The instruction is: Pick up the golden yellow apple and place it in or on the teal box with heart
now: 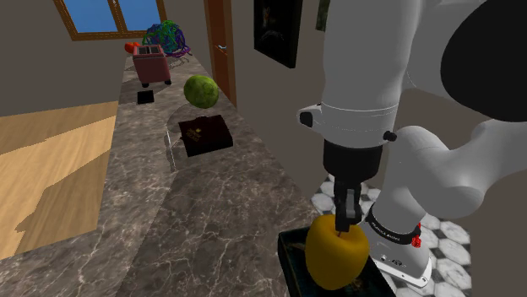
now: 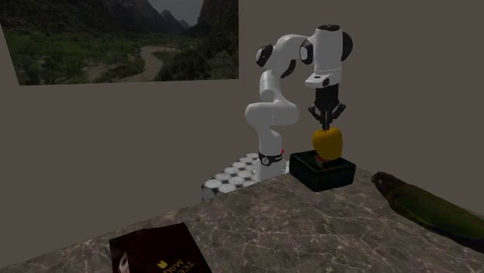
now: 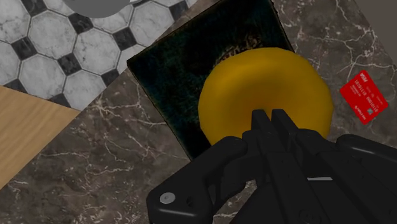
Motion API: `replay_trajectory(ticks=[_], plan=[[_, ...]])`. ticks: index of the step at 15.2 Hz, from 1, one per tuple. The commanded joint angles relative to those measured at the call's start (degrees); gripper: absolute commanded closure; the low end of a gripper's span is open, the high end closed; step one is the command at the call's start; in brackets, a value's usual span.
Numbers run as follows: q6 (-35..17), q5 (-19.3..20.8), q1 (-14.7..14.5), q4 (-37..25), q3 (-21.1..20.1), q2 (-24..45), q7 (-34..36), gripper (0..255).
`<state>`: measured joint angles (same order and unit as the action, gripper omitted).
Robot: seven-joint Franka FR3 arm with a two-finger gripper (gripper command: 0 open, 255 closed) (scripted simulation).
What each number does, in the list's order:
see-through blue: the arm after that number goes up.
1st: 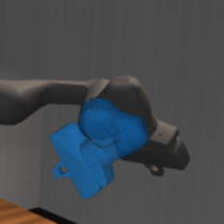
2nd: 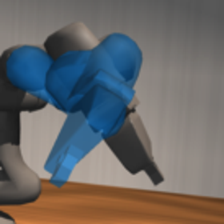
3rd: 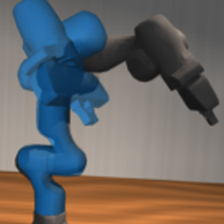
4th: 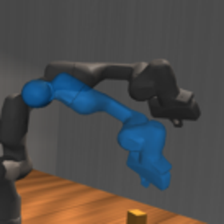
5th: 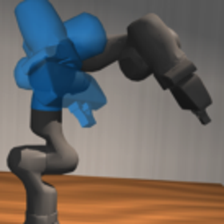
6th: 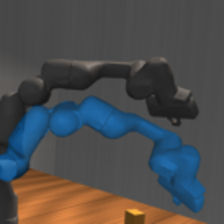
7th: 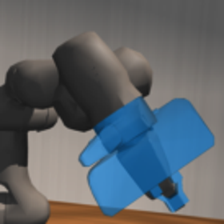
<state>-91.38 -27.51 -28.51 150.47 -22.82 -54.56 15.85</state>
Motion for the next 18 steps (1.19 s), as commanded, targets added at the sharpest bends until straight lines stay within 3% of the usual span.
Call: replay_trajectory(ticks=[1,2,7,11,18], plan=[[0.0,0.0,0.0,0.2,-0.1,0.0,0.0,255],[0.0,0.0,0.0,0.2,-0.1,0.0,0.0,0],[0.0,0.0,0.0,0.2,-0.1,0.0,0.0,0],[5.9,2.8,1.3,-7.4,2.7,1.9,0.4,0],[5.9,2.8,1.3,-7.4,2.7,1.9,0.4,0]])
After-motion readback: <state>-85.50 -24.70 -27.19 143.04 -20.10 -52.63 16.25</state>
